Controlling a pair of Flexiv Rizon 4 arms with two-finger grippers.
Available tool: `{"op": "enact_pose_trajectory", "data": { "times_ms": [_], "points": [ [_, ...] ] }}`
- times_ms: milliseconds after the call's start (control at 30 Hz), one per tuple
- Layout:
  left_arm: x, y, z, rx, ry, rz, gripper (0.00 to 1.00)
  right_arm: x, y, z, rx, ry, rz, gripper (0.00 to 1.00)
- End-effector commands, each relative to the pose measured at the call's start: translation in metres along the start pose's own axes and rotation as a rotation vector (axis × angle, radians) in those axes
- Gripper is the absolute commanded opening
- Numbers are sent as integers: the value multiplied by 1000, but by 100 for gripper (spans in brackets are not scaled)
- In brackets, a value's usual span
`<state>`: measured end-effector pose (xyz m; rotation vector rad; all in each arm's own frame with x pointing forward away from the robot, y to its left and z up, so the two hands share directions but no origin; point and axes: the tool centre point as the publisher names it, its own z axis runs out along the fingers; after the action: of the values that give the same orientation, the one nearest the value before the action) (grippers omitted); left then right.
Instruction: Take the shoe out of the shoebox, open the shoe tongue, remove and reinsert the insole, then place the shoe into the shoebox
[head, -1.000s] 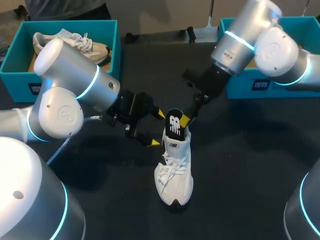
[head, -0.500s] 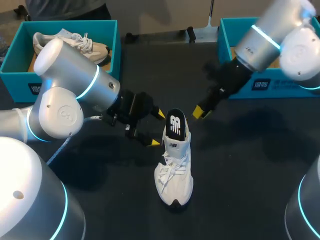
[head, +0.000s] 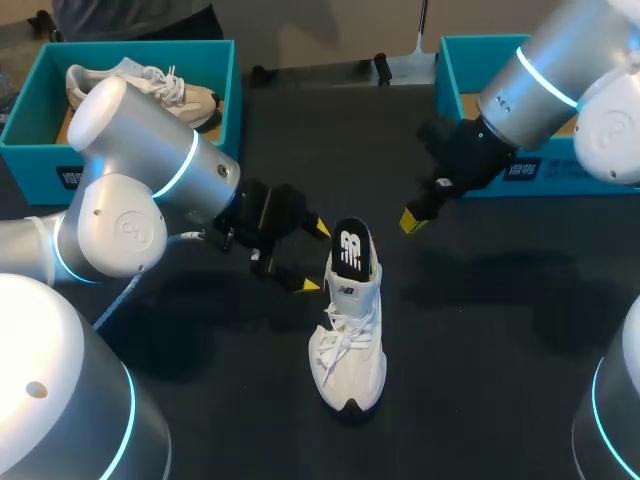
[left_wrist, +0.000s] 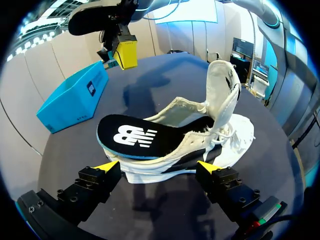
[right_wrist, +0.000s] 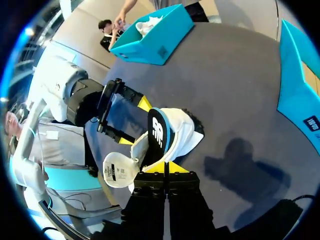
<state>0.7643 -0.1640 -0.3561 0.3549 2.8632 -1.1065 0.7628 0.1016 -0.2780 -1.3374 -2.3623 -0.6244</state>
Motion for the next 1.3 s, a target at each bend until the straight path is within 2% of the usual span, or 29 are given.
{"op": "enact_pose_trajectory", "data": {
  "times_ms": [33, 133, 167, 200, 233, 267, 333, 433, 600, 800, 967, 1167, 1300],
  "points": [
    [1, 0, 0, -3, -1, 0, 100, 2, -2, -1, -3, -10, 1, 0],
    [1, 0, 0, -3, -1, 0, 100, 2, -2, -1, -3, -10, 1, 0],
    [2, 2, -5, -2, -2, 3, 100, -2, -2, 7, -25, -34, 52, 0],
    [5, 1, -10, -10, -3, 1, 100, -4, -2, 12, -7, -93, 93, 0],
    [8, 0, -15, -15, -11, 5, 100, -4, -1, 15, -47, -99, 82, 0],
    [6, 6, -20, -21, -10, 20, 100, -6, -3, 20, -14, -155, 144, 0],
    [-1, 21, -34, -29, -28, 20, 100, -5, -4, 23, -37, -198, 162, 0],
    [3, 23, -48, -9, -40, 12, 100, -7, -7, 26, -22, -275, 239, 0],
    [-16, 55, -73, -6, -60, -13, 100, 2, -4, 33, -38, -310, 272, 0],
    [-18, 74, -97, 8, -65, -7, 100, 14, -1, 36, -64, -367, 303, 0],
    [-16, 76, -110, 17, -88, -10, 100, 23, -7, 38, -85, -383, 331, 0],
    [-17, 67, -118, 35, -104, 11, 100, 32, -10, 46, -91, -397, 345, 0],
    [-21, 61, -122, 51, -120, 20, 100, 38, -8, 43, -93, -416, 333, 0]
  ]
}}
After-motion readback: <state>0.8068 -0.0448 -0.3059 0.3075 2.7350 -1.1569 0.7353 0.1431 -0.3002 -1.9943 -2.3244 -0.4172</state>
